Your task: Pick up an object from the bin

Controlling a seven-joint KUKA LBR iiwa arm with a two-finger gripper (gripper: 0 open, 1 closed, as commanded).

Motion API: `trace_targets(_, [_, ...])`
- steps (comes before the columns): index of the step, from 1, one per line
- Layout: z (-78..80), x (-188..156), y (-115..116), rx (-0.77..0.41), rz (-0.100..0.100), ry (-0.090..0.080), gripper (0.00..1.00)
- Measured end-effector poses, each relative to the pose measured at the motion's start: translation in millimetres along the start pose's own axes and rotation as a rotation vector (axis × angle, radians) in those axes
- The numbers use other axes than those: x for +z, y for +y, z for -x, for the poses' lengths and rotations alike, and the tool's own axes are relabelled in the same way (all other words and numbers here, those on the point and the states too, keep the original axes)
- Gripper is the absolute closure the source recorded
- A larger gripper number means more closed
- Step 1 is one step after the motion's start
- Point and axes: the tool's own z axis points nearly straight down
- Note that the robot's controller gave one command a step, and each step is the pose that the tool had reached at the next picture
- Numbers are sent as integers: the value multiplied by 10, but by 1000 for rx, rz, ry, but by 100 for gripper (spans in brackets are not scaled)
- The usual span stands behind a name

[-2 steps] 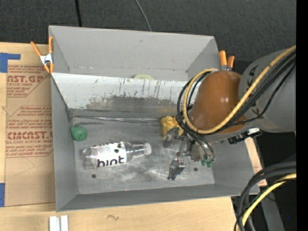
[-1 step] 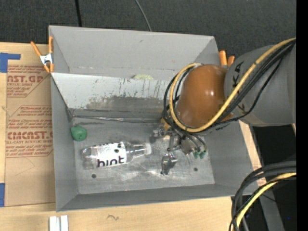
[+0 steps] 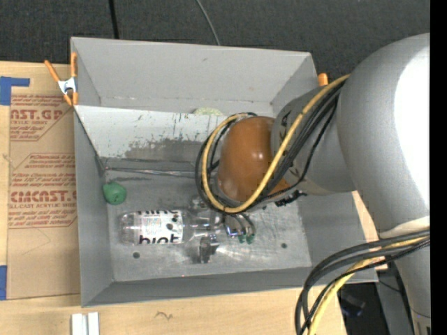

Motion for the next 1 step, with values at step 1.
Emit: trace_targets(1, [180, 93, 264, -365, -2, 7, 100])
